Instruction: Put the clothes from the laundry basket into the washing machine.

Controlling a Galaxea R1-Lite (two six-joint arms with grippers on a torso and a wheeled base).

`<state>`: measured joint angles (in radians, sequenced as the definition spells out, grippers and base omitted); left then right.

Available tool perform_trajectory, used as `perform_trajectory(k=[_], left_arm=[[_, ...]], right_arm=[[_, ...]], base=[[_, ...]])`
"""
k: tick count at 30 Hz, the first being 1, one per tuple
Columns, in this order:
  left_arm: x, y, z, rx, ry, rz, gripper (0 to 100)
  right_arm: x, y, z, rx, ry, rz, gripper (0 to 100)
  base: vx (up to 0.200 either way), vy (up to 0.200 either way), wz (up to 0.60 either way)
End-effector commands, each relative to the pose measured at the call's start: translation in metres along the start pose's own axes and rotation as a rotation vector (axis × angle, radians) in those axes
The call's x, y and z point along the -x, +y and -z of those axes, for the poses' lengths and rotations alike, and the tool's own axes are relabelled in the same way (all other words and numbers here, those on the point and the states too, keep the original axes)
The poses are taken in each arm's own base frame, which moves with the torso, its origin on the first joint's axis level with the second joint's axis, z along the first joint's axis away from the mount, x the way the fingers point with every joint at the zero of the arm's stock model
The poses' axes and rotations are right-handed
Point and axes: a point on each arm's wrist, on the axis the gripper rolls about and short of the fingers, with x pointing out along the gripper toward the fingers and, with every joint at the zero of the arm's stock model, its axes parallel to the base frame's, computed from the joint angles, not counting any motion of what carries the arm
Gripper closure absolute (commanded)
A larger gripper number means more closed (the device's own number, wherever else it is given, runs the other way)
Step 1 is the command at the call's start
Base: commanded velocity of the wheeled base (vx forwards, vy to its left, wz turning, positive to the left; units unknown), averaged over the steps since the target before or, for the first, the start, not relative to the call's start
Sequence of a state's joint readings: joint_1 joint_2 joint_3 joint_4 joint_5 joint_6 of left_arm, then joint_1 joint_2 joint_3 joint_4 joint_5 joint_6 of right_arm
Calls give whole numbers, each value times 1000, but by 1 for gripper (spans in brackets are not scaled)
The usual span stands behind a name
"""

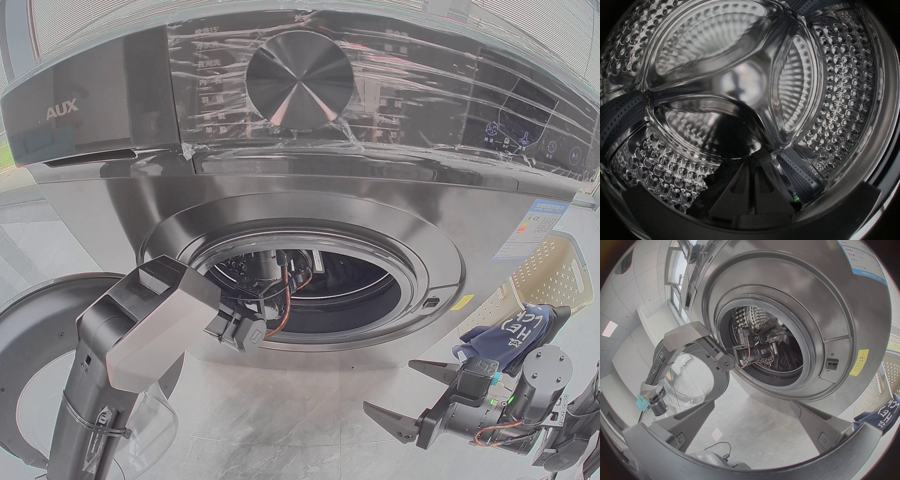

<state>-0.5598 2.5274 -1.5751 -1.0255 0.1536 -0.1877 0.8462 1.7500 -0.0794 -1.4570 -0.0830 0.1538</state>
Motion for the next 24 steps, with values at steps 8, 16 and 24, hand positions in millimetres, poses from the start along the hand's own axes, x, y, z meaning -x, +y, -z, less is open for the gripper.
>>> perform_trajectory(k=[8,16,24], left_arm=[[-24,22,3,13,-103,-84,100],[1,-8,-7,39,-47,-28,0],[63,-37,-18,-11,145,52,0]], right_arm=[[1,0,0,-3,-2,1,0],[2,0,0,-4,1,1,0],[3,0,-1,-5,-8,1,0]], base=[[0,0,0],[0,0,0],[0,0,0]])
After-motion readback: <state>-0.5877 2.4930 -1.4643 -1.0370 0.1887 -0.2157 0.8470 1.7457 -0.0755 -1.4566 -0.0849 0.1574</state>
